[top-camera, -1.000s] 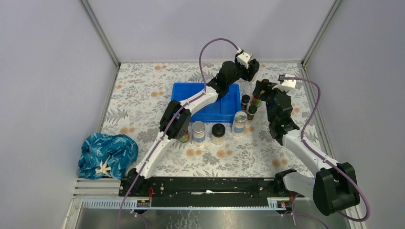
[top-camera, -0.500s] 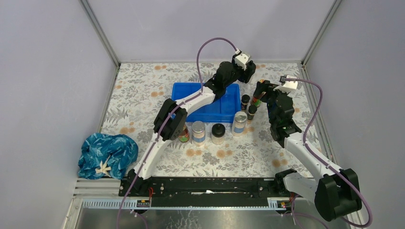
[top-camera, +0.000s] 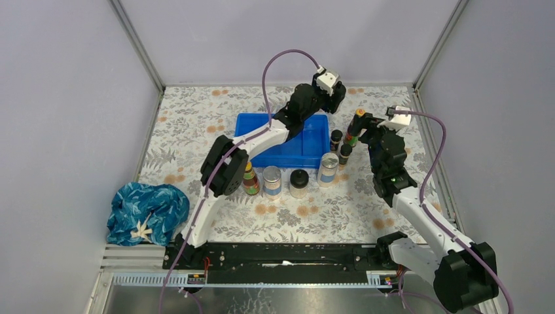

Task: Organize the condiment bottles
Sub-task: Place the bottle in the storage box.

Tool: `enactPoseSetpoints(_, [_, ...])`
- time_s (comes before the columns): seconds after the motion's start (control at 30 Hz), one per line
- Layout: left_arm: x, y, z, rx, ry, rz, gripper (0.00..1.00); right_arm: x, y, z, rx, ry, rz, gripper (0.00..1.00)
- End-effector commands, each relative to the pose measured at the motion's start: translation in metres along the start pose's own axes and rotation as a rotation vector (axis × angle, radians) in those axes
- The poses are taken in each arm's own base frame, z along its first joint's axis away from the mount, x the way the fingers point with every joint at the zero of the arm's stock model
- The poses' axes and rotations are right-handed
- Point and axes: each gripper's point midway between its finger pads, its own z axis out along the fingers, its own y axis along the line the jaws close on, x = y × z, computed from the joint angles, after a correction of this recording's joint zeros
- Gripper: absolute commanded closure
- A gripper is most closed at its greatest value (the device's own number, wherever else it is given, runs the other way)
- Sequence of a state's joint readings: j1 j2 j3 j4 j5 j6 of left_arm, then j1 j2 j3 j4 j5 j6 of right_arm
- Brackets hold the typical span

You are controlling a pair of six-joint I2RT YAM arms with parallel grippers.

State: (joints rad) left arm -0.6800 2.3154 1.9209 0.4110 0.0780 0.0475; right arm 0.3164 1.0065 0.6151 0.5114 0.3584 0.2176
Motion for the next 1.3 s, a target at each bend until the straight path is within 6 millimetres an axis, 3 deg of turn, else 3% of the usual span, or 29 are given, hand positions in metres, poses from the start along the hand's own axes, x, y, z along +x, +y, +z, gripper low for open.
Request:
enactPoseSetpoints(0.0, [-0.078, 0.008, -0.012, -0.043, -0.196, 0.028, 1.00, -0.009, -0.002, -0.007, 0.016, -0.030, 0.015, 0.21])
enactPoseSetpoints(0.53, [-0.080, 0.032, -0.062, -0.170, -0.161, 0.013, 1.00, -0.010, -0.003, -0.020, 0.006, -0.021, 0.026, 0.21])
enactPoseSetpoints(1.27, [-0.095, 0.074, -0.161, -0.434, -0.135, -0.025, 1.00, -0.002, 0.009, -0.032, -0.079, 0.031, 0.030, 0.21])
